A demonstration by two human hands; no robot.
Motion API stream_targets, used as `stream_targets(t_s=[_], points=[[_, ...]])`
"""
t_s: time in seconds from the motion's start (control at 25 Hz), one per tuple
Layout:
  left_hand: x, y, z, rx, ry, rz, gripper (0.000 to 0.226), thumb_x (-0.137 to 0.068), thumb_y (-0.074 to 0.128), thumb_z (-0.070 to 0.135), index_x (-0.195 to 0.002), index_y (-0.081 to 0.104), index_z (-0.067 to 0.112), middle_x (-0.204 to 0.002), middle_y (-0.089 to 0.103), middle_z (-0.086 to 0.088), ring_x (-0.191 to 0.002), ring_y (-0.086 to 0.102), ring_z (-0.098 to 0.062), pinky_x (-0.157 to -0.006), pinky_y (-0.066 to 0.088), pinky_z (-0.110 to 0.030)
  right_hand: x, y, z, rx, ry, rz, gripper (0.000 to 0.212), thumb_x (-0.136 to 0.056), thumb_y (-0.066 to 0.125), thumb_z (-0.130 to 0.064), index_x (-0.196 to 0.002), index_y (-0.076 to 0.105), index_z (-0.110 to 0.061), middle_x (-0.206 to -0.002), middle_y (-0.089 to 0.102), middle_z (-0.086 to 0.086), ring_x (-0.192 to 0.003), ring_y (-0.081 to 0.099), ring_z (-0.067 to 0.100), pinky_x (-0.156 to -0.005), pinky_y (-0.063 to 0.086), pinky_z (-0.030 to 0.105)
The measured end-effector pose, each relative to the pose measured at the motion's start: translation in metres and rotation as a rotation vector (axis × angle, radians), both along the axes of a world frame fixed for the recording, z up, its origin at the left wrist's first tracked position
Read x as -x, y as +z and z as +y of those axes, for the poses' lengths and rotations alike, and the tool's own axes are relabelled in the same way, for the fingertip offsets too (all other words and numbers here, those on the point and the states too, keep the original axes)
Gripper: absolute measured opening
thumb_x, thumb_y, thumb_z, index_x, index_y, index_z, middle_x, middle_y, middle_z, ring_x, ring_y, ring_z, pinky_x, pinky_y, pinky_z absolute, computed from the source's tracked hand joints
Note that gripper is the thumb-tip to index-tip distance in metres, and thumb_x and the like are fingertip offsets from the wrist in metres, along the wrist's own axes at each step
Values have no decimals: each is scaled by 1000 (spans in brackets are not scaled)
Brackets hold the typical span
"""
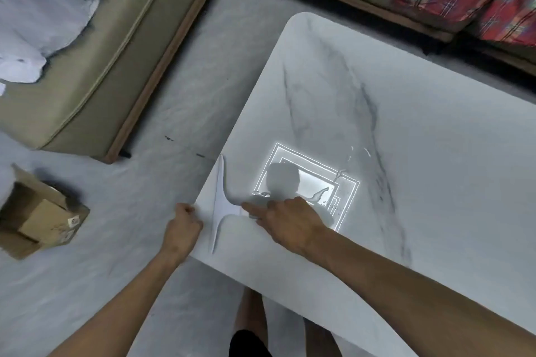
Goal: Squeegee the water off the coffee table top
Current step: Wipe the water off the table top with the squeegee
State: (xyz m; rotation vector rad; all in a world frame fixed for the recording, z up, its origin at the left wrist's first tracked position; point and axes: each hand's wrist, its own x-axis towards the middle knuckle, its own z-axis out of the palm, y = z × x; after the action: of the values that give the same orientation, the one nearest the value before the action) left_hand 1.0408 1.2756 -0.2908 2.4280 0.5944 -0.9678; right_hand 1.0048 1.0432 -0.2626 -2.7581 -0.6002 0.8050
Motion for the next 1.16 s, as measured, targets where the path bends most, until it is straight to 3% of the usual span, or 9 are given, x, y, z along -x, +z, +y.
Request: stream_targets(t_s=[0.16,0.28,0.48,0.56,0.72,0.92,1.04,1.16], points=[[12,-7,-6,71,-32,101,37,-86,52,2,-122,43,9,-105,56,-17,-85,52,-26,-62,37,-30,27,-1,-46,-15,-140,3,51,-99,32,-29,-144,18,-47,-96,63,4,-74,63,31,-57,34,33],[10,-11,-10,43,-117,151,40,-81,53,3,-119,45,13,-111,53,-11,-93,51,-25,-68,36,-28,70,11,-107,84,-285,-19,48,-99,32,-37,-142,18,-52,-89,63,-3,-67,64,28,-53,35,31],[9,-9,4,98,-124,154,38,-84,56,9,-121,46,11,-95,53,-3,-75,49,-15,-58,35,-25,126,42,-156,302,-407,-2,47,-99,20,-48,-145,16,-50,-77,58,-7,-64,63,23,-57,49,34],[9,-6,16,127,-86,92,36,-88,55,11,-124,47,10,-104,58,-9,-80,50,-18,-63,37,-28,128,50,-134,290,-382,-8,48,-99,22,-47,-147,16,-47,-76,57,-6,-60,61,24,-55,50,36],[10,-4,52,143,-15,-74,33,-90,53,9,-124,51,9,-127,58,-14,-94,53,-22,-78,39,-26,85,33,-25,57,-214,59,53,-100,33,-37,-145,6,-49,-94,60,4,-68,63,34,-56,39,35],[21,-6,91,108,83,-88,35,-88,53,9,-122,50,11,-127,59,-14,-92,51,-21,-79,37,-29,43,-3,106,21,-47,34,51,-102,34,-29,-150,16,-36,-91,58,9,-68,59,33,-54,28,35],[36,-5,87,154,26,-37,41,-88,53,10,-128,46,11,-130,56,-13,-85,51,-16,-69,39,-25,51,-8,88,72,-78,-12,57,-99,38,-24,-149,14,-40,-78,46,4,-56,49,28,-50,25,34],[43,-8,72,214,-35,20,43,-88,53,9,-130,43,15,-126,53,-6,-81,50,-11,-67,38,-25,84,-1,21,101,-167,-2,65,-96,40,-21,-145,7,-49,-79,51,2,-59,57,30,-52,31,33]])
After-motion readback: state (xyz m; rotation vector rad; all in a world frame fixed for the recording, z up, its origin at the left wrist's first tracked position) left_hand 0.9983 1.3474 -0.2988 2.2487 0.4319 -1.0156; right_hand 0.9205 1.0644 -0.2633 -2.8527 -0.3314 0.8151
